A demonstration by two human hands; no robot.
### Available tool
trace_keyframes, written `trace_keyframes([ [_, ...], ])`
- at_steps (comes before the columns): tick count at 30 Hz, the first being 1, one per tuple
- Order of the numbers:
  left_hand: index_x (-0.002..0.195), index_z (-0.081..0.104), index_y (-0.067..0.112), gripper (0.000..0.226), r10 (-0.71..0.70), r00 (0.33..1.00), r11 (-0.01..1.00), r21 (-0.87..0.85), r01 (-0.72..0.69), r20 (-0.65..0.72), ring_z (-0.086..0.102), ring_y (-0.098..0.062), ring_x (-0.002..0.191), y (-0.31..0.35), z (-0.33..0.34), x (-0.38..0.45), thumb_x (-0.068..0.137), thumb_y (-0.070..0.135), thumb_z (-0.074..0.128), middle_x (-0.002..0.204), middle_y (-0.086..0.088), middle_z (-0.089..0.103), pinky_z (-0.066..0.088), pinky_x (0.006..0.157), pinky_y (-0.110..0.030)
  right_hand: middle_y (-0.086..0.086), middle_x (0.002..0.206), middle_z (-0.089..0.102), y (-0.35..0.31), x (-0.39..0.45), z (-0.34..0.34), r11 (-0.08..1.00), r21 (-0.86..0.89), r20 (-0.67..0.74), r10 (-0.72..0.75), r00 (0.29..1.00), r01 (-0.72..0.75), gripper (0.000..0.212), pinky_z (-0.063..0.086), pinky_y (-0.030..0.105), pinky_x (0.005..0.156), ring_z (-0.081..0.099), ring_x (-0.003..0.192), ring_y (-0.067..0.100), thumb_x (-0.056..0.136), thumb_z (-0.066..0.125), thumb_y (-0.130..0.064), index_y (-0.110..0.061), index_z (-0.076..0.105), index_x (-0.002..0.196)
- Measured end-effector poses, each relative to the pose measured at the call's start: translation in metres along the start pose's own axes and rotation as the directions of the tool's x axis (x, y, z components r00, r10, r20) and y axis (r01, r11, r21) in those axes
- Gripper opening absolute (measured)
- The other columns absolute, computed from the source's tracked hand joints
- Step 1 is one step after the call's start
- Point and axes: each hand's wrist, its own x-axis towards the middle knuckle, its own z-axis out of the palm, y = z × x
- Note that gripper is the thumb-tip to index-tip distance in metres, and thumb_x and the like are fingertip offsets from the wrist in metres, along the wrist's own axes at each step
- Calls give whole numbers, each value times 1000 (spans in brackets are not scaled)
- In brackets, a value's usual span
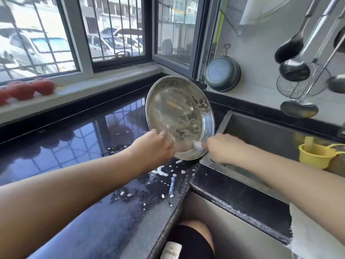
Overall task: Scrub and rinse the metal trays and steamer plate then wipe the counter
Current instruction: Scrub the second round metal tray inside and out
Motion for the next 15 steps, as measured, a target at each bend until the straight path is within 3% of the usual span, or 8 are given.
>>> trace_keyframes([
  [2, 72, 71, 16, 12, -2, 999, 1000, 6, 1, 35, 59, -22, 62, 0, -1, -3, 74, 6, 66, 70, 1, 62, 52, 51, -32, 8, 129, 65, -7, -3, 2, 987, 96, 104, -138, 985, 129, 59, 52, 28, 83, 61, 94, 24, 95, 43, -4, -37, 55, 143],
  [3, 72, 70, 15, 11, 6, 999, 1000, 1, -6, 36, 58, -22, 61, 1, -1, -6, 73, 5, 69, 70, 0, 61, 52, 50, -32, 5, 133, 64, -1, 0, -4, 987, 79, 120, -150, 981, 141, 60, 49, 23, 79, 60, 93, 20, 97, 44, -4, -39, 53, 145],
  [5, 72, 69, 12, 11, 26, 999, 1000, -14, -26, -19, 58, -24, 60, 1, -6, -9, 73, 2, 65, 74, -6, 62, 53, 49, -35, 6, 127, 63, 22, 8, -17, 1000, -21, 51, -22, 998, 23, 67, 49, 26, 71, 61, 88, 20, 94, 44, -3, -48, 51, 143],
  [7, 75, 71, 10, 17, 20, 999, 1000, -22, -21, -47, 60, -27, 63, -2, -13, -9, 73, -2, 58, 80, -8, 65, 54, 52, -37, 10, 132, 60, 34, 8, -18, 995, -51, -24, 88, 996, -89, 73, 52, 33, 78, 64, 103, 30, 91, 41, -2, -52, 48, 143],
  [8, 79, 72, 11, 19, 12, 999, 1000, -16, -13, -42, 62, -27, 68, -6, -16, -8, 75, -1, 58, 84, -7, 67, 54, 56, -38, 11, 135, 59, 29, 6, -13, 997, -41, -22, 72, 997, -72, 74, 52, 34, 78, 64, 106, 32, 90, 41, -2, -51, 47, 144],
  [12, 114, 65, 12, 19, -50, 973, 998, 47, 40, 227, 61, -29, 104, -7, -19, -12, 101, 12, 53, 112, -8, 65, 53, 89, -43, 14, 125, 63, -3, -7, 12, 990, 99, 69, -104, 992, 97, 60, 56, 37, 80, 65, 98, 32, 96, 42, -9, -43, 52, 144],
  [13, 120, 62, 11, 20, -76, 951, 996, 60, 61, 298, 60, -31, 109, -2, -18, -13, 103, 12, 52, 116, -10, 64, 51, 92, -44, 12, 129, 63, -4, -7, 13, 986, 123, 76, -122, 990, 112, 58, 56, 37, 84, 64, 102, 32, 98, 42, -11, -45, 51, 145],
  [15, 119, 61, 11, 19, -75, 948, 997, 53, 61, 308, 60, -31, 106, 12, -16, -12, 102, 13, 52, 113, -10, 63, 50, 85, -44, 8, 139, 58, -1, -5, 13, 981, 153, 96, -135, 986, 119, 56, 55, 37, 88, 63, 105, 30, 100, 41, -13, -45, 49, 145],
])
